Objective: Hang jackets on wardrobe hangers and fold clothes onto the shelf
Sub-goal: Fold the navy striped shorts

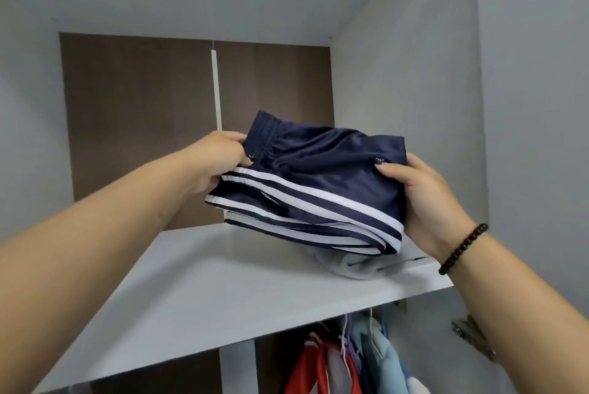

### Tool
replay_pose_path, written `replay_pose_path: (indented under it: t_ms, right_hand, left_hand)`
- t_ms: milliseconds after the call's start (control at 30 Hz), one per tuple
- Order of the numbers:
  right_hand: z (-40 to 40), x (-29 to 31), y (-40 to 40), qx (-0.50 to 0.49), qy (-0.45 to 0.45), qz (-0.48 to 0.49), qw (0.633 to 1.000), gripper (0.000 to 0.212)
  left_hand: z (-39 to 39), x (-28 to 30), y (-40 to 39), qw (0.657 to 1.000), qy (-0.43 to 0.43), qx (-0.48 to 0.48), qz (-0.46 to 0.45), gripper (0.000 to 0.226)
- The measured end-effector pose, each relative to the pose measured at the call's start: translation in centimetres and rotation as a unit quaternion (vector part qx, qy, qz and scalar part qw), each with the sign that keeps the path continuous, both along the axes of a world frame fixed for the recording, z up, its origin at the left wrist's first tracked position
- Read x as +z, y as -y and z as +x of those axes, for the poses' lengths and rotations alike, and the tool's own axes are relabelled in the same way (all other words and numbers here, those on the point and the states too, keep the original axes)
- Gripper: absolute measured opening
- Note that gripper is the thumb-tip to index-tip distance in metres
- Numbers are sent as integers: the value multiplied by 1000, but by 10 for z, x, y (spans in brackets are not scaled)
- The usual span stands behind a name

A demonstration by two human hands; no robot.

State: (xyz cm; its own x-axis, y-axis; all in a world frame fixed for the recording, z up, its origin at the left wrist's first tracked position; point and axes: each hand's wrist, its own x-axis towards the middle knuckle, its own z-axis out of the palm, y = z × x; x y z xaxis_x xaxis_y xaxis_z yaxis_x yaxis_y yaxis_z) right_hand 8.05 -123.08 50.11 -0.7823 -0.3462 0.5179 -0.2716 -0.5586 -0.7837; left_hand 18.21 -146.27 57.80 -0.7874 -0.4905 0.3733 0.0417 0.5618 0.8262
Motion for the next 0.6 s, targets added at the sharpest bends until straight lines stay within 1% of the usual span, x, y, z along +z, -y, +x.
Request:
replay_pose_path:
  t_ms: [100,133,167,233,300,333,367,400,433,467,500,533,567,600]
  right_hand:
    - [-15,-6,0,14,-5,16,1000,25]
    - [-18,-10,-2,1,-12,22,1000,25]
    - [-20,-17,-3,-28,-23,29,999,27]
    - [-26,-32,-5,-131,-78,72,986,31]
    - [-30,-48,-7,-212,-158,138,954,24]
    - [-34,-56,-10,-238,-193,172,936,19]
    - [-37,-61,-15,-257,-216,201,920,14]
    - [-41,-64,-21,-278,-231,226,905,6]
    - [-44,-66,-29,-292,-237,247,893,5]
    - [-47,-68,-37,-313,-235,260,883,15]
    - [-52,-68,-45,-331,-230,261,877,21]
    - [-57,-70,-50,-360,-233,257,866,19]
    - [-61,-72,-52,-402,-244,259,844,11]
    - [-63,-73,-50,-452,-257,266,812,16]
  left_hand:
    - [-59,20,-6,995,34,18,-92,39]
    - [-77,24,-9,992,42,19,-115,36]
    - [-94,27,-10,990,44,21,-132,32]
    - [-126,28,-13,988,34,27,-147,23]
    - [-153,15,-14,988,20,24,-152,21]
    - [-166,3,-12,984,27,13,-176,20]
    - [-177,-12,-12,974,57,-1,-219,20]
    - [-186,-27,-12,958,100,-8,-269,24]
    - [-191,-40,-13,939,134,-3,-316,33]
    - [-193,-49,-15,930,143,6,-339,39]
    - [-192,-55,-18,930,139,16,-340,41]
    - [-189,-58,-22,934,126,29,-334,43]
    - [-185,-60,-25,939,124,46,-318,47]
    - [-180,-60,-30,946,139,59,-286,53]
